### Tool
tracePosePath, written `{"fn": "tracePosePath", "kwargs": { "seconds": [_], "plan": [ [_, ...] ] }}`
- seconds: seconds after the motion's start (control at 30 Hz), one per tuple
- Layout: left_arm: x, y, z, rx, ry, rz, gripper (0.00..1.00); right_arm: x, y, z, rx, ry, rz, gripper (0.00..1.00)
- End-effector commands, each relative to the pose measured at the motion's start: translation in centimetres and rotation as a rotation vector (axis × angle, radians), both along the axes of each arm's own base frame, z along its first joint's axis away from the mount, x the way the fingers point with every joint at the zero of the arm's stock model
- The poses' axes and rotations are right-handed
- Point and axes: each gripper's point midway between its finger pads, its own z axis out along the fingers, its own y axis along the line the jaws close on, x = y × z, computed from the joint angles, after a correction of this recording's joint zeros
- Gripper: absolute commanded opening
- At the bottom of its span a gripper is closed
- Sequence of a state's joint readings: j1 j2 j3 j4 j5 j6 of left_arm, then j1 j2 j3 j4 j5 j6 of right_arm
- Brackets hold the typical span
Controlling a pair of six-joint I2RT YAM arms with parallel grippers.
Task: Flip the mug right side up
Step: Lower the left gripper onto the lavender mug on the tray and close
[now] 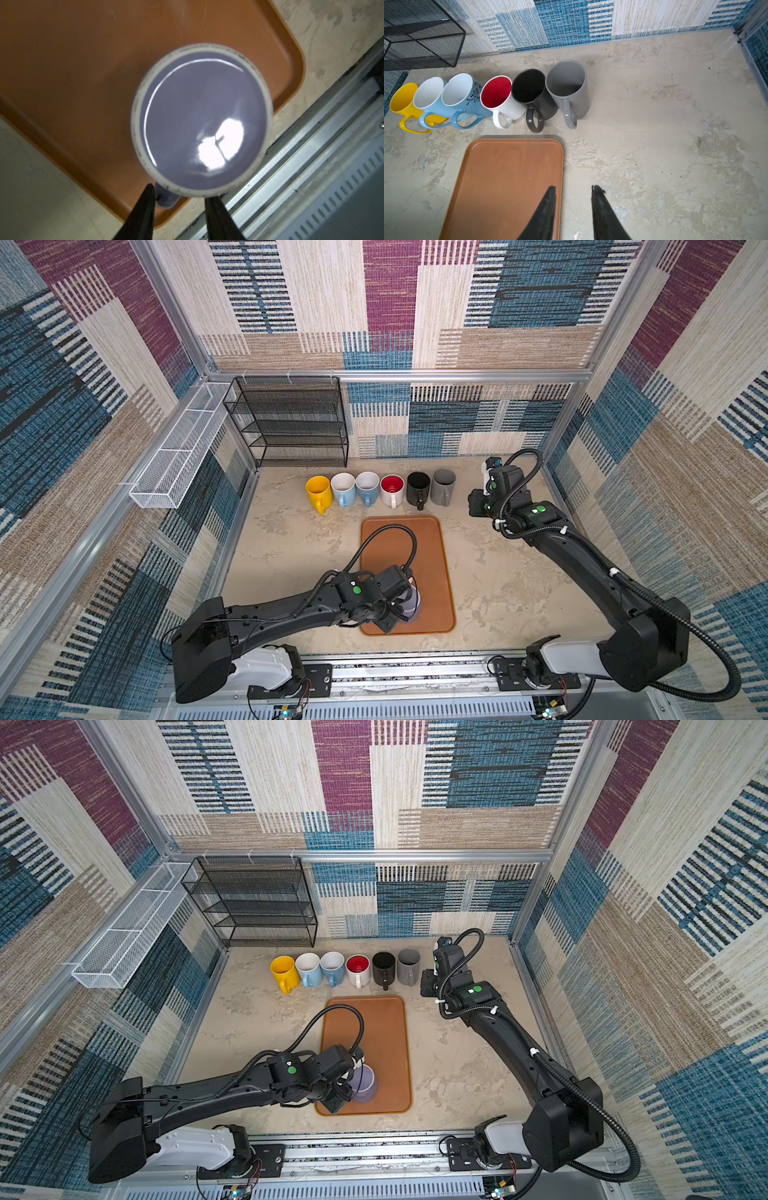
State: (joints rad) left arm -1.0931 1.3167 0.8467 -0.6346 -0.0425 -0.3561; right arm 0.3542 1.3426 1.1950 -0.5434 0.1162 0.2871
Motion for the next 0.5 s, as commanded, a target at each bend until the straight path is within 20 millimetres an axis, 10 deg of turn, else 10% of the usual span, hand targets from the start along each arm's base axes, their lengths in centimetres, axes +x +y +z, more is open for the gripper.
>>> {"fn": "tracePosePath", "kwargs": {
  "seconds": [0.0,0.47],
  "plan": [
    [0.91,-0.36,0.01,0.022,-0.039,-0.015,0.37,0.11,-0.18,0.78,0.006,-0.022,-0.014,0.33],
    [1.72,-1.30,-0.72,0.076,-0.024,0.002,0.34,0.19,-0.34,0.59,-0.001,-0.018,-0.016,0.32]
  ]
}}
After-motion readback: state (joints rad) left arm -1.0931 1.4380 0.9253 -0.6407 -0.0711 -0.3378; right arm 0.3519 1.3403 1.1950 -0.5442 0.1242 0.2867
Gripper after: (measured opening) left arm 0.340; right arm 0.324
